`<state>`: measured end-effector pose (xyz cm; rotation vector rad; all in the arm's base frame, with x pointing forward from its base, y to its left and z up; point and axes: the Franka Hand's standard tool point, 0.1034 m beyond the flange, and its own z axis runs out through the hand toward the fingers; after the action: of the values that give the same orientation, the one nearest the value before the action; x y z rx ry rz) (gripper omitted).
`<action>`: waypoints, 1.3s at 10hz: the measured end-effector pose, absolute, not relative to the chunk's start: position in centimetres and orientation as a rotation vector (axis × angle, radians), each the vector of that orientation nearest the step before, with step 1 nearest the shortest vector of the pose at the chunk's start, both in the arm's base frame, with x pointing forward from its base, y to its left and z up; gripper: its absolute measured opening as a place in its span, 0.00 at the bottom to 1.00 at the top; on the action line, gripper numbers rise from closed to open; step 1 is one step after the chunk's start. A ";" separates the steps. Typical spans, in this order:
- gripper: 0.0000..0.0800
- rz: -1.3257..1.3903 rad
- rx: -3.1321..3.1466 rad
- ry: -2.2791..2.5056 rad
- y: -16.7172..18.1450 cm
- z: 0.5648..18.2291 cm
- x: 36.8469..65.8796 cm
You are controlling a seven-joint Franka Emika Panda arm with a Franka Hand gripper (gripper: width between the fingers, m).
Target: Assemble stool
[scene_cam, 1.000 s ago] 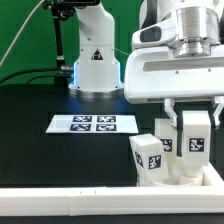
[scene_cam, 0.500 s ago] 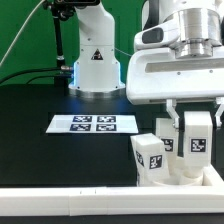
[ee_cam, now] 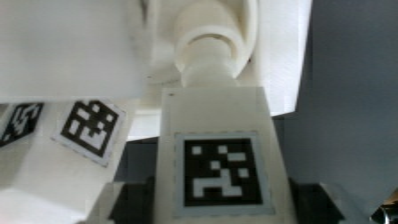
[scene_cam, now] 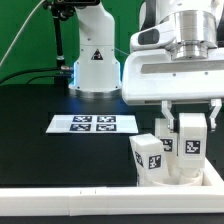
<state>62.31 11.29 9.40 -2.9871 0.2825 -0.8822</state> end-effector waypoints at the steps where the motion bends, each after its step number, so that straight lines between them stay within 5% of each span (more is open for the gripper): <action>1: 0.42 -0.882 -2.989 0.281 11.2 9.4 62.3; 12: 0.44 -0.908 -2.981 0.286 11.8 8.5 62.1; 13: 0.69 -0.908 -2.982 0.285 11.8 8.5 62.1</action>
Offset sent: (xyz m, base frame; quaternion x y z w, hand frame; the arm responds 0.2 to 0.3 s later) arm -0.0012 0.0031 -0.0061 -0.0125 0.0197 0.0125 0.9997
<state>62.07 11.80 8.54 -2.9815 0.2854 -0.9080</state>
